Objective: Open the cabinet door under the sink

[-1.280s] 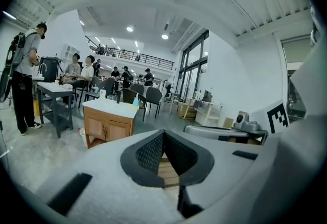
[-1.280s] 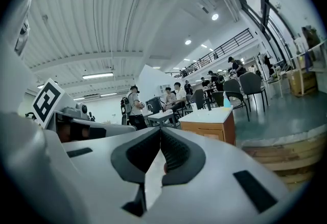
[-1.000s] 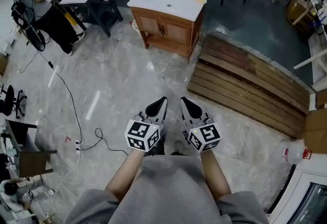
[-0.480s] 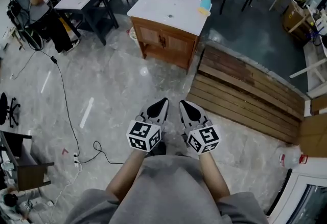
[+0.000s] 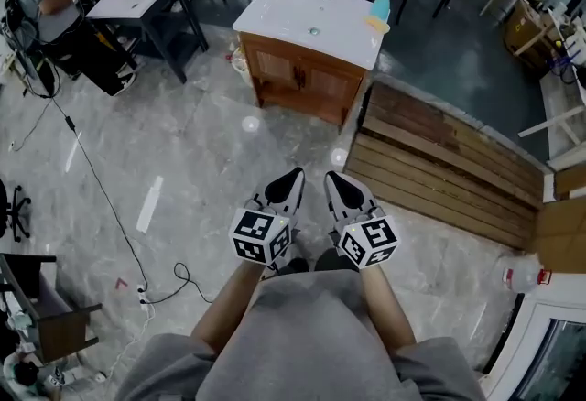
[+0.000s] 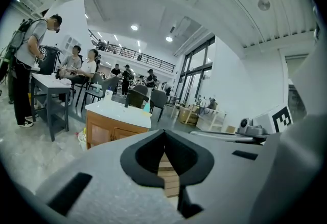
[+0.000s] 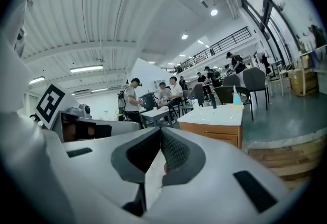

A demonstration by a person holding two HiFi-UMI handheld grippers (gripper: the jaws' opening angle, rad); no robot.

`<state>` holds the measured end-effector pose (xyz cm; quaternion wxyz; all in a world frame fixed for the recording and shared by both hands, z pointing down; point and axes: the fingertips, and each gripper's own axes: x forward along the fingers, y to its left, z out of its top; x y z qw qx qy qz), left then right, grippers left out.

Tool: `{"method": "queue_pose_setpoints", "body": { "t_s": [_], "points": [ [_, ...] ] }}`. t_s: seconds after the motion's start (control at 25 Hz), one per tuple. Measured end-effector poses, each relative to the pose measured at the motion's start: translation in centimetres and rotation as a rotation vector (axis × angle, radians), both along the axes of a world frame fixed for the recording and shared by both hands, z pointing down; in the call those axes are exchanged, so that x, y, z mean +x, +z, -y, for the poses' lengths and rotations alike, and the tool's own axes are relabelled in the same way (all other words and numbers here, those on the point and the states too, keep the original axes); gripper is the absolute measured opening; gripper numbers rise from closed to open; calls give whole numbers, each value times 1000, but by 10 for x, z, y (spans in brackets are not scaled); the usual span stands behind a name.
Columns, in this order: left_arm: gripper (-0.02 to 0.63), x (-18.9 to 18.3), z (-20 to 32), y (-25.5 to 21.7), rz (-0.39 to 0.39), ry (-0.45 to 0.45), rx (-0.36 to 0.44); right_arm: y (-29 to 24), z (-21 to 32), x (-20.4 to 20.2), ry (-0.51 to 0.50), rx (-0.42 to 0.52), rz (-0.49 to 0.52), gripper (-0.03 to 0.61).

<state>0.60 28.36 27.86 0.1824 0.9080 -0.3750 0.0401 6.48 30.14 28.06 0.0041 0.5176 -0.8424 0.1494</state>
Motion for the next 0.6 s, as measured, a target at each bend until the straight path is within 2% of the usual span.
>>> {"method": "queue_pose_setpoints", "body": {
  "t_s": [0.6],
  "points": [
    [8, -6, 66, 26, 1, 22, -47, 20, 72, -9, 18, -34, 2, 11]
  ]
}}
